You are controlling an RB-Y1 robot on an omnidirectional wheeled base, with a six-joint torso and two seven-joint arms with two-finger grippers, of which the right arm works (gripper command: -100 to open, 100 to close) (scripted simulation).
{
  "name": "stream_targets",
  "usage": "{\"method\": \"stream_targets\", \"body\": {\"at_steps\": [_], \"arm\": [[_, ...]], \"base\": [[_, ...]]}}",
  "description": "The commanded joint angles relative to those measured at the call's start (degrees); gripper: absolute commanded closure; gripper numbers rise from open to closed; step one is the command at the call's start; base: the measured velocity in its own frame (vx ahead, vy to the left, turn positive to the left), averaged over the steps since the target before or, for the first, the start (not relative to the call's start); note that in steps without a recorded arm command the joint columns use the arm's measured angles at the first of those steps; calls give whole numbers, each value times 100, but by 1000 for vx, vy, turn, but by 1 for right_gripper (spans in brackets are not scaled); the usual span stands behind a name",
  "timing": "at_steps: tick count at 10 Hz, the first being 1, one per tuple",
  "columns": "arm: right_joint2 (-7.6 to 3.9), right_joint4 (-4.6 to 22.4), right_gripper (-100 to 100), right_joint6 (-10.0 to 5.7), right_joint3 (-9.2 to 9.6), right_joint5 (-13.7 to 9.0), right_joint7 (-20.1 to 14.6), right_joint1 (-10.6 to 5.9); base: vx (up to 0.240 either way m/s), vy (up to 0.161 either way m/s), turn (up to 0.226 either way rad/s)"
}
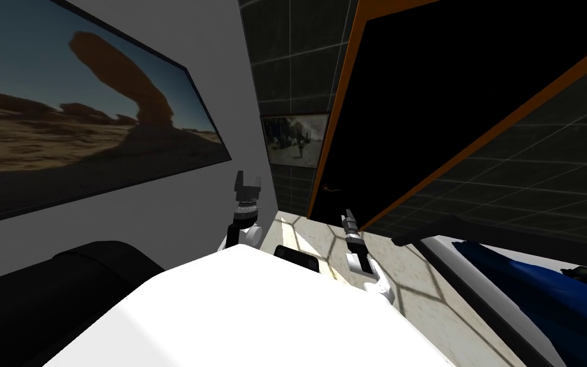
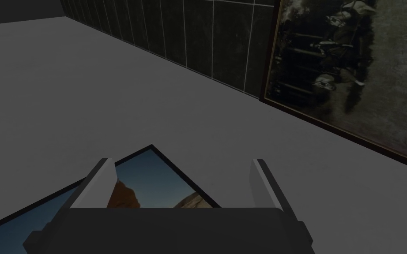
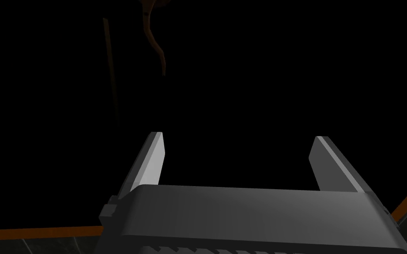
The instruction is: Pull the door open
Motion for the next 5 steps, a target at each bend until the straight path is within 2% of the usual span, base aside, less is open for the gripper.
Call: {"method": "stream_targets", "body": {"at_steps": [1, 5], "arm": [[-28, 178, -100, -20, -28, 32, -32, -74], [-87, 649, -100, -107, -100, 100, -91, -261]], "base": [[90, 39, 2], [97, 30, 0]]}}
